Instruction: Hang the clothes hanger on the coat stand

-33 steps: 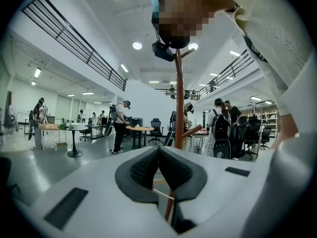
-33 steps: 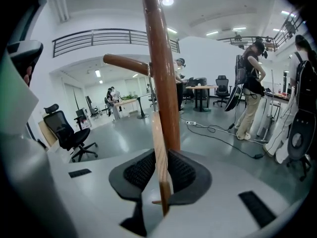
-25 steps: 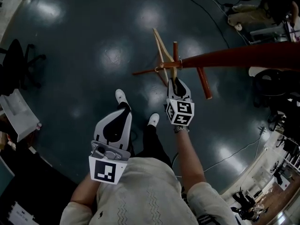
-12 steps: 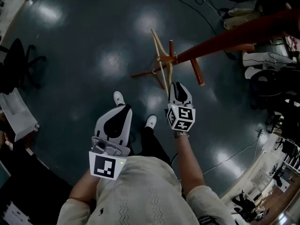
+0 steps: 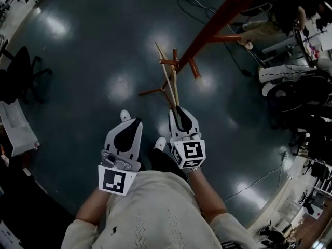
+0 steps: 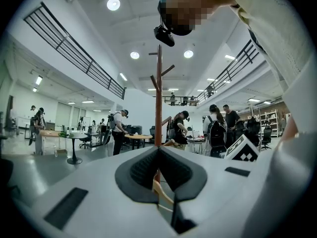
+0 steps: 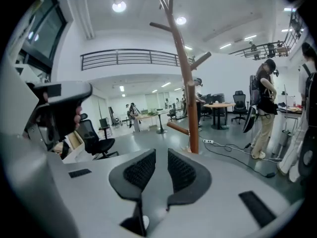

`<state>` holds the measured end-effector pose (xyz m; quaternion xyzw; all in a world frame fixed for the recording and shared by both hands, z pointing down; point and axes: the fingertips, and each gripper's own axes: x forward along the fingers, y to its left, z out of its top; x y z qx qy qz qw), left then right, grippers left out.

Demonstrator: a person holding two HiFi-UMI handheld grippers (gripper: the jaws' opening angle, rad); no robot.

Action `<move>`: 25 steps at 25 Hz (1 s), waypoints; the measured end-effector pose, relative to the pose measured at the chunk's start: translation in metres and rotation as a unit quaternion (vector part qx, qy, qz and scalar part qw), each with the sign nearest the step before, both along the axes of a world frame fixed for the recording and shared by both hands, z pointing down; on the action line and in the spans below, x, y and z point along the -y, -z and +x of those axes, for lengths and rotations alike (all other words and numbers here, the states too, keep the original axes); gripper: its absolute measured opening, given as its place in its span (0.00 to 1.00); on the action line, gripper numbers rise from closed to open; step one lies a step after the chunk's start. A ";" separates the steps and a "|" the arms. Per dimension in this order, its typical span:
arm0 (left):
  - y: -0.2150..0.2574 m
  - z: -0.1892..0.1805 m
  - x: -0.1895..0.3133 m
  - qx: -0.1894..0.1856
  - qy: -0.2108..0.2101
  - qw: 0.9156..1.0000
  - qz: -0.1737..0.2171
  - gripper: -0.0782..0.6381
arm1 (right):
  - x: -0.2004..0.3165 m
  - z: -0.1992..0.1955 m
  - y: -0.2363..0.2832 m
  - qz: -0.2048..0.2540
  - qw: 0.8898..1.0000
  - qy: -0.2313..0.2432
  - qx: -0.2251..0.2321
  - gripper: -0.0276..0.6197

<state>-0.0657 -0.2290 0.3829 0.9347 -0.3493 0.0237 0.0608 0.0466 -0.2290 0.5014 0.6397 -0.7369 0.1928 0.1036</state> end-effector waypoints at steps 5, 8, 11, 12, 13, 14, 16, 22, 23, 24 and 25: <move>0.020 0.005 -0.032 -0.030 0.038 0.999 -0.007 0.13 | -0.042 -0.009 0.069 0.056 0.998 0.032 0.018 0.15; 0.030 0.003 -0.053 -0.024 0.045 0.999 0.018 0.13 | -0.064 -0.012 0.113 0.104 0.993 0.053 0.025 0.15; 0.041 0.001 -0.078 -0.017 0.045 0.998 0.047 0.13 | -0.090 -0.018 0.144 0.126 0.988 0.082 0.035 0.15; 0.045 0.001 -0.086 -0.019 0.048 0.997 0.050 0.13 | -0.099 -0.019 0.153 0.133 0.987 0.089 0.033 0.15; 0.049 0.002 -0.092 -0.022 0.052 0.997 0.053 0.13 | -0.108 -0.019 0.160 0.140 0.985 0.095 0.028 0.15; 0.054 0.004 -0.098 -0.030 0.056 0.996 0.055 0.13 | -0.115 -0.019 0.167 0.147 0.984 0.102 0.019 0.15; 0.059 0.006 -0.108 -0.037 0.058 0.996 0.059 0.13 | -0.128 -0.020 0.176 0.156 0.981 0.116 0.001 0.13; 0.060 0.013 -0.134 -0.035 0.038 0.997 0.060 0.13 | -0.152 -0.017 0.193 0.180 0.978 0.110 -0.001 0.09; 0.061 0.015 -0.136 -0.035 0.037 0.997 0.061 0.13 | -0.155 -0.016 0.196 0.184 0.977 0.110 0.003 0.09; 0.063 0.018 -0.138 -0.038 0.036 0.997 0.061 0.13 | -0.159 -0.017 0.199 0.189 0.976 0.112 0.005 0.09; 0.066 0.021 -0.140 -0.042 0.036 0.997 0.061 0.13 | -0.162 -0.018 0.202 0.194 0.974 0.116 0.007 0.09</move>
